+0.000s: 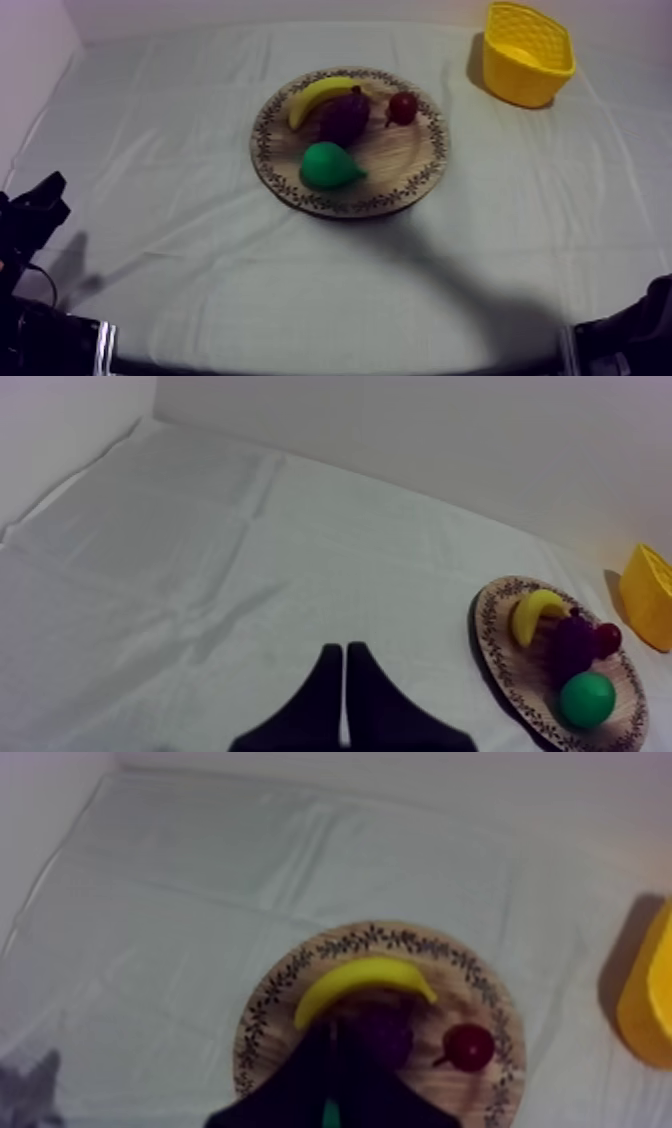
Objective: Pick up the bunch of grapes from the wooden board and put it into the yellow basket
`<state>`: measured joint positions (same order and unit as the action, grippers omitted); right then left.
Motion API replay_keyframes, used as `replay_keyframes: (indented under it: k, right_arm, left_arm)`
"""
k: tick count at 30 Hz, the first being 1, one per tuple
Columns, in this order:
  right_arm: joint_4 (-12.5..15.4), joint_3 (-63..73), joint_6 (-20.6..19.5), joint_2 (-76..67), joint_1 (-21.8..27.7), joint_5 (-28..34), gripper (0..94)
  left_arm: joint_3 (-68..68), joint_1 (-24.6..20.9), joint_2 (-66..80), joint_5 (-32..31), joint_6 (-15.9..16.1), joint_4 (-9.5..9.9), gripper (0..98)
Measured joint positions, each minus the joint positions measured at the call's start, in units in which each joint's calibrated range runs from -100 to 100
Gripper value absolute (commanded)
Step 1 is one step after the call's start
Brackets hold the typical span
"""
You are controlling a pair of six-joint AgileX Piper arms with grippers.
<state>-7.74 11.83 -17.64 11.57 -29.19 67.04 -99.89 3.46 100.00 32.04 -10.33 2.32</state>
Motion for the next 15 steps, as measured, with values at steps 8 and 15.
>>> replay_keyframes:
  k: [8, 15]
  right_arm:
    - [2.1, -3.3, -2.9, 1.0, -0.4, 3.1, 1.0]
    - [1.6, -2.3, -6.5, 1.5, -0.3, 4.7, 0.5]
  left_arm:
    - [0.0, 0.0, 0.0, 0.0, 0.0, 0.00, 0.1]
    - [0.0, 0.0, 0.0, 0.0, 0.0, 0.00, 0.1]
